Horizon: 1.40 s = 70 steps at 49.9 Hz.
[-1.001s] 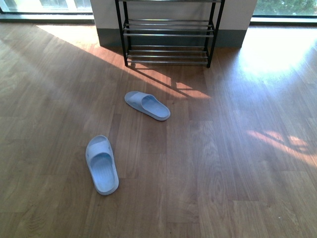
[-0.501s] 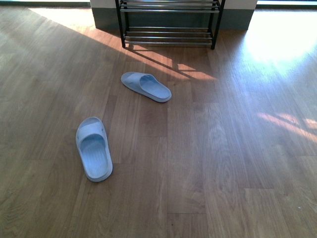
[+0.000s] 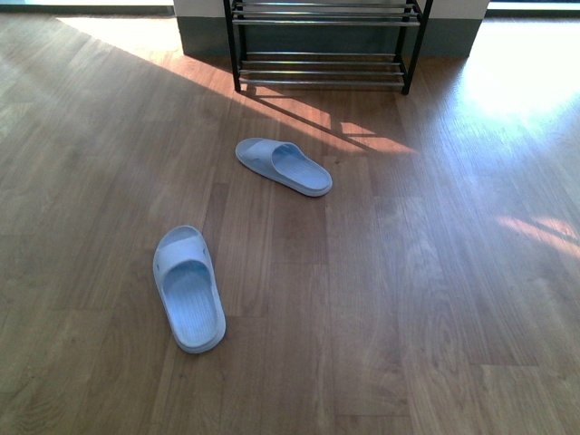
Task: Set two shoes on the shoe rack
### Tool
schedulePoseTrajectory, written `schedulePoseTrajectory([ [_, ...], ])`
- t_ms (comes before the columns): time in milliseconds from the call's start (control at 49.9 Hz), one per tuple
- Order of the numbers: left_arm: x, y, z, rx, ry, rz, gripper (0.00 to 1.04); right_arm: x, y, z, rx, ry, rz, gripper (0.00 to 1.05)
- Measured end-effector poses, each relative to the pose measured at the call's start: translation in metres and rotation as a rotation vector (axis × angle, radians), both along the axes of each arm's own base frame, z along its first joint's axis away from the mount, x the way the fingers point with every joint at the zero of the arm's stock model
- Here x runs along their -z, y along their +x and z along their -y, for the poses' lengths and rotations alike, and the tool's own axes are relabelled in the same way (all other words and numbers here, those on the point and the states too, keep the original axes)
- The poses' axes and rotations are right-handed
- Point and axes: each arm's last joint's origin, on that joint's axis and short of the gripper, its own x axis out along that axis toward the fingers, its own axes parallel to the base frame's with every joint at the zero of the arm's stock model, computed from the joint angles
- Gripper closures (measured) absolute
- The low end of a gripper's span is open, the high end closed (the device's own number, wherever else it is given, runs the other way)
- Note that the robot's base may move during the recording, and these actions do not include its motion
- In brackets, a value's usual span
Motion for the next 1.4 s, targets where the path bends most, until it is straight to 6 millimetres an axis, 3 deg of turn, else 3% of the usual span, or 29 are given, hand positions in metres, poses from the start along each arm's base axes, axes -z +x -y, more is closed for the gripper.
schedulePoseTrajectory([
  [861,0.0,0.0,0.0,-0.001,0.0,0.0,0.09,0.0,0.0,0.0,-0.002,0.0,-0.001,0.09],
  [901,0.0,0.0,0.0,-0.025,-0.006,-0.014,0.09,0.0,0.0,0.0,-0.001,0.0,-0.001,0.09],
  [981,0.002,0.002,0.004,-0.238,-0.064,-0.206,0.09,0.0,0.0,0.0,0.0,0.0,-0.001,0.09],
  [1122,0.006,0.02,0.023,-0.437,-0.006,-0.385,0.09,0.0,0.0,0.0,-0.001,0.0,-0.001,0.09],
  [1282,0.035,0.065,0.068,-0.299,0.027,-0.621,0.09,0.0,0.0,0.0,-0.001,0.0,-0.001,0.09],
  [1402,0.067,0.09,0.083,-0.29,0.058,-0.779,0.09,0.0,0.0,0.0,-0.001,0.0,-0.001,0.09],
])
